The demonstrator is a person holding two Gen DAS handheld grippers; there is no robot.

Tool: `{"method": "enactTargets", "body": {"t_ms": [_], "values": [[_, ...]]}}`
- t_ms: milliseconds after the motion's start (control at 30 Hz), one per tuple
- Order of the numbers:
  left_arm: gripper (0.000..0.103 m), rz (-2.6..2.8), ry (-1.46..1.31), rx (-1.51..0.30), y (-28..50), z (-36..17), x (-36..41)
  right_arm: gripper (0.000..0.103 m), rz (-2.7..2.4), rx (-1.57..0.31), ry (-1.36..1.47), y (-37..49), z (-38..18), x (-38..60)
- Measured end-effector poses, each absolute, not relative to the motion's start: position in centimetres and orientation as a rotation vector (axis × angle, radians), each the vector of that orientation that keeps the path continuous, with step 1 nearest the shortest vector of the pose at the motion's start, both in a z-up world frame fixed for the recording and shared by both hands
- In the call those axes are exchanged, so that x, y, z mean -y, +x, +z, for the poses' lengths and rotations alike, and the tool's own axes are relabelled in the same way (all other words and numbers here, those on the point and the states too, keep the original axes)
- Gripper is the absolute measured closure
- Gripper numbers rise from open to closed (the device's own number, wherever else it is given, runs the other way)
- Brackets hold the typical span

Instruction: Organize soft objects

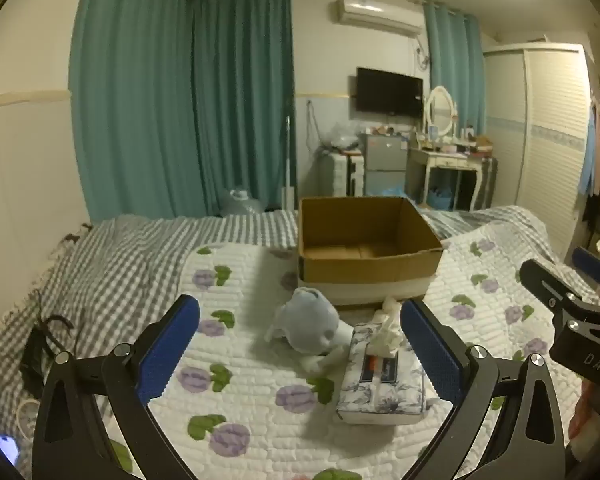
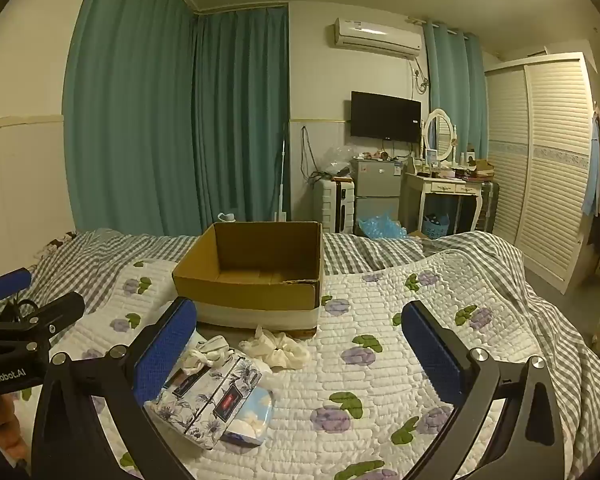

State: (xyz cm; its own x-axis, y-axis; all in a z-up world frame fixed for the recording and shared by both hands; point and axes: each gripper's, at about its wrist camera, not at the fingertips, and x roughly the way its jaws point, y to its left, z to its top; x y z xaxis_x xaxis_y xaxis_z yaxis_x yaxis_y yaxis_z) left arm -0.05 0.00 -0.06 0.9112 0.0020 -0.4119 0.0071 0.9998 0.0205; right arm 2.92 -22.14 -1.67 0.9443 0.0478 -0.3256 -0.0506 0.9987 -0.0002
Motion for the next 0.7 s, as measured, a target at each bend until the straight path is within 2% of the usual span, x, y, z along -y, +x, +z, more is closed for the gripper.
{"method": "enactTargets", "body": {"t_ms": [700], "values": [[0.001, 0.003, 0.010, -0.443, -0.1, -0.4, -0.3, 0.000, 0.066, -0.355, -0.026, 3.2, -2.3, 21.5]]}}
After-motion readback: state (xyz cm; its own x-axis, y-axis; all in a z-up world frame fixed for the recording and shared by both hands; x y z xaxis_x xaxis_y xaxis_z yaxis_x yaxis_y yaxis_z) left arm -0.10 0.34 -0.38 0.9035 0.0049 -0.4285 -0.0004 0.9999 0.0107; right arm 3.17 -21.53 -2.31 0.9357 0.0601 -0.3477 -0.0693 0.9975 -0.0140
